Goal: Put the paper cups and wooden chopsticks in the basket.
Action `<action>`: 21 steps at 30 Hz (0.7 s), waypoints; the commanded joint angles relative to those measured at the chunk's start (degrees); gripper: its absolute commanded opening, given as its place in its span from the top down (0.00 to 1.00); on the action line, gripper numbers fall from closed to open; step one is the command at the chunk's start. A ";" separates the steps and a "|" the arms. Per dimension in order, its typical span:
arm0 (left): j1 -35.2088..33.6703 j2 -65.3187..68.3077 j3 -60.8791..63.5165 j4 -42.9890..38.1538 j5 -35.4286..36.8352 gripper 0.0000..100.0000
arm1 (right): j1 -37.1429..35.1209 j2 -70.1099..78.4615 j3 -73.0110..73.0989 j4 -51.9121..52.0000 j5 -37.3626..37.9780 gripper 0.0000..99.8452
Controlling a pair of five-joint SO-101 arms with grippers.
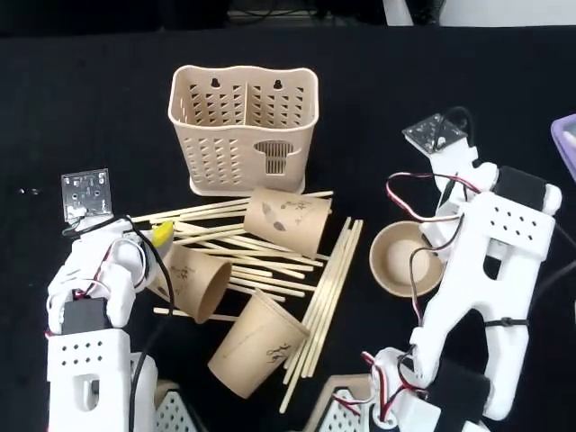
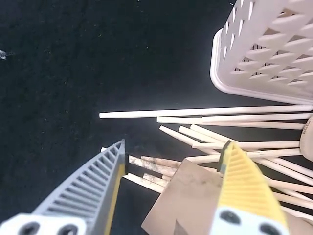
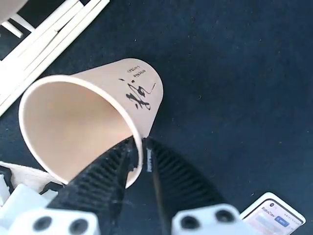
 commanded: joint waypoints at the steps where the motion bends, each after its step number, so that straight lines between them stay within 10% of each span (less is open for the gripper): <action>1: 0.40 -0.79 -0.31 -0.97 0.35 0.69 | -0.53 0.48 -1.89 -0.97 -0.18 0.98; 17: 0.40 -0.79 -0.31 -0.97 0.35 0.69 | 0.18 0.04 8.22 -7.91 3.96 0.88; 21: 0.40 -0.79 -0.31 -0.97 0.35 0.69 | 0.18 0.04 8.31 -7.91 5.54 0.98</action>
